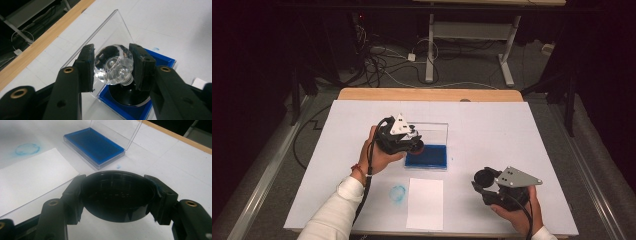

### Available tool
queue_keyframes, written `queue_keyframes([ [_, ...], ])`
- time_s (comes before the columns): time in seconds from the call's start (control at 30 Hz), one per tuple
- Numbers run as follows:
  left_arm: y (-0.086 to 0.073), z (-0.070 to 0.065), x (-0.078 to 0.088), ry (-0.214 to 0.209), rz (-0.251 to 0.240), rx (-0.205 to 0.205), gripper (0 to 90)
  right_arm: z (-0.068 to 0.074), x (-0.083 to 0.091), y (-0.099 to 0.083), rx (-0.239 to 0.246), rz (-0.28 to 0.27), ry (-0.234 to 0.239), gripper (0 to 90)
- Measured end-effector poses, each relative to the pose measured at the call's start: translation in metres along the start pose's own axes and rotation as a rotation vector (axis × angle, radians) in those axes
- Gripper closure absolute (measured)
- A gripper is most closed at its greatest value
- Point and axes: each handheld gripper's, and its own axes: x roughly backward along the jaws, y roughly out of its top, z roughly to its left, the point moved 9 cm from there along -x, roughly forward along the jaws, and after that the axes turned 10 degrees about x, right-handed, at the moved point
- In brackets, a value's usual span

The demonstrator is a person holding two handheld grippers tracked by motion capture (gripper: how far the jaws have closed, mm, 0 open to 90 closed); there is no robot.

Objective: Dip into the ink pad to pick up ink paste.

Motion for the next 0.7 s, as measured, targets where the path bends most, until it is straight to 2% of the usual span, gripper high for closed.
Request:
queue_keyframes([
  [0.2,-0.011,-0.006,-0.016,0.018,0.036,-0.041,56.3,0.001,0.0,-0.001,0.009,0.004,0.0,38.5],
  [0.6,-0.031,-0.012,-0.033,0.039,0.061,-0.066,56.3,0.0,-0.001,-0.002,0.01,0.009,-0.002,38.6],
  [0.7,-0.032,-0.012,-0.033,0.069,0.06,-0.102,56.3,0.001,-0.001,-0.002,0.014,0.01,-0.003,38.5],
])
